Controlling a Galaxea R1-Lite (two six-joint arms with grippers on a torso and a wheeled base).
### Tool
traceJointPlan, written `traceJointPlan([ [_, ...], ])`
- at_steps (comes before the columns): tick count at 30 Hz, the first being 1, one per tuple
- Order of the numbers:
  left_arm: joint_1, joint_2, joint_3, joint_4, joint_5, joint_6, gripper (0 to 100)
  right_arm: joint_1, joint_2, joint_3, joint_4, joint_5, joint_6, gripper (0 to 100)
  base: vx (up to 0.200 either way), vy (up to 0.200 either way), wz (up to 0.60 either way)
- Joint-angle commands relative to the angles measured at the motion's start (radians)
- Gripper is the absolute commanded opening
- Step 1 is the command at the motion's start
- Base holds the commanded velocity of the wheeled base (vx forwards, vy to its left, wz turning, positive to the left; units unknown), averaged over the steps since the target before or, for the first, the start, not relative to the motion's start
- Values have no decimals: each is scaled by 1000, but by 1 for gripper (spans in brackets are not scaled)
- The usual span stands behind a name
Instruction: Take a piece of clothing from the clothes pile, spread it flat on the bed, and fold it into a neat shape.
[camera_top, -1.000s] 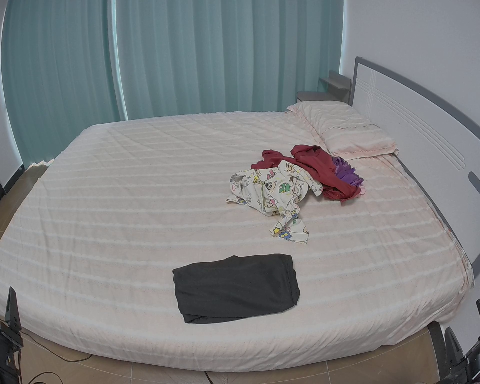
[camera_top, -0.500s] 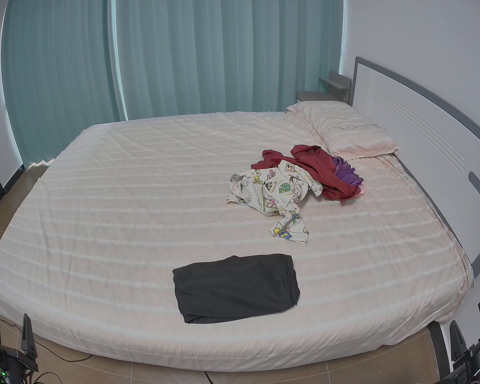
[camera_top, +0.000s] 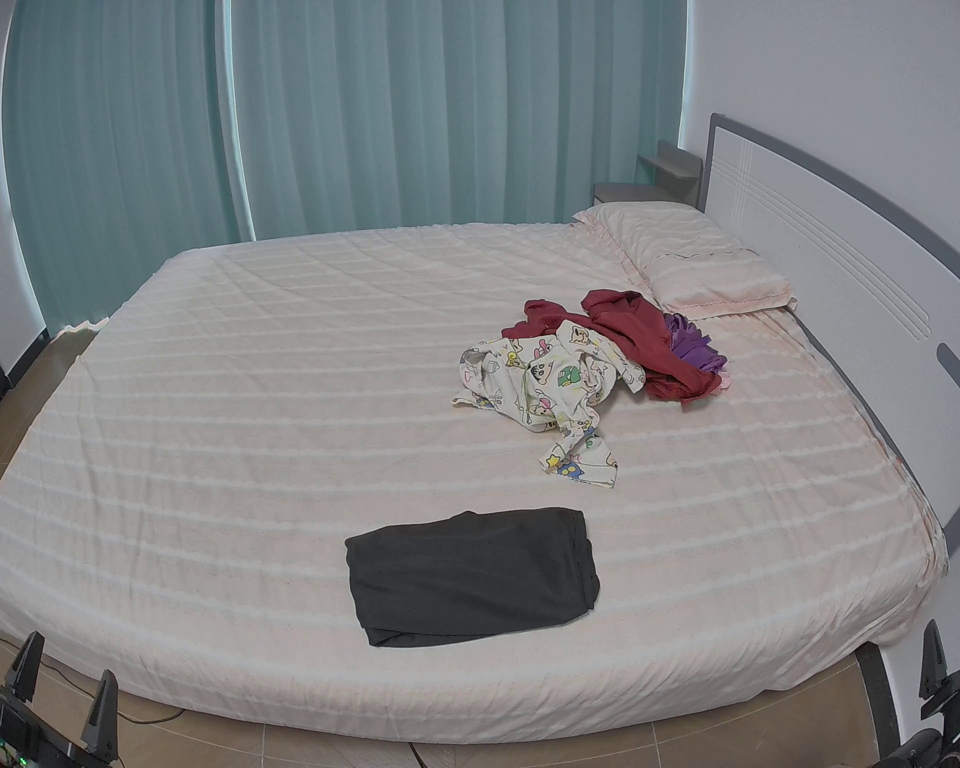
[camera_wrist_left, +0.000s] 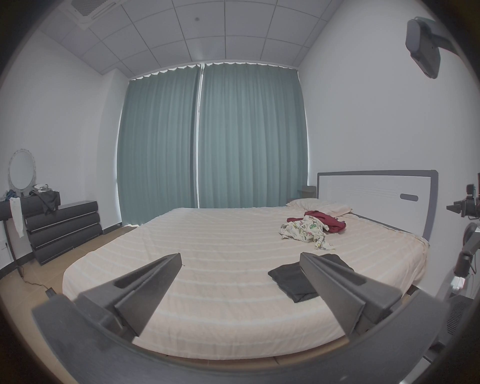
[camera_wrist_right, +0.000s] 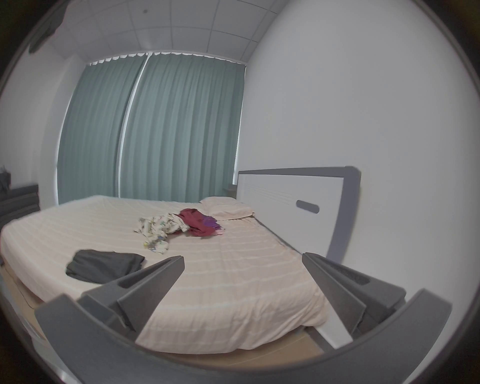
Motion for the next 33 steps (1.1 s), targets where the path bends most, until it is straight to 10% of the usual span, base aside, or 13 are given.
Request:
traceJointPlan([
  [1,0,-10,18,25,-12,-23,100,0,-11,5,-8,78,-63,100,0,0,0],
  [7,0,-10,18,25,-1,-39,100,0,-11,12,-26,350,-26,100,0,0,0],
  [12,0,-12,18,25,2,-39,100,0,-11,10,-17,342,41,100,0,0,0],
  [18,0,-12,16,24,-4,-20,100,0,-11,2,10,63,38,100,0,0,0],
  [33,0,-12,16,24,-7,-17,100,2,-11,18,-112,132,-26,100,0,0,0],
])
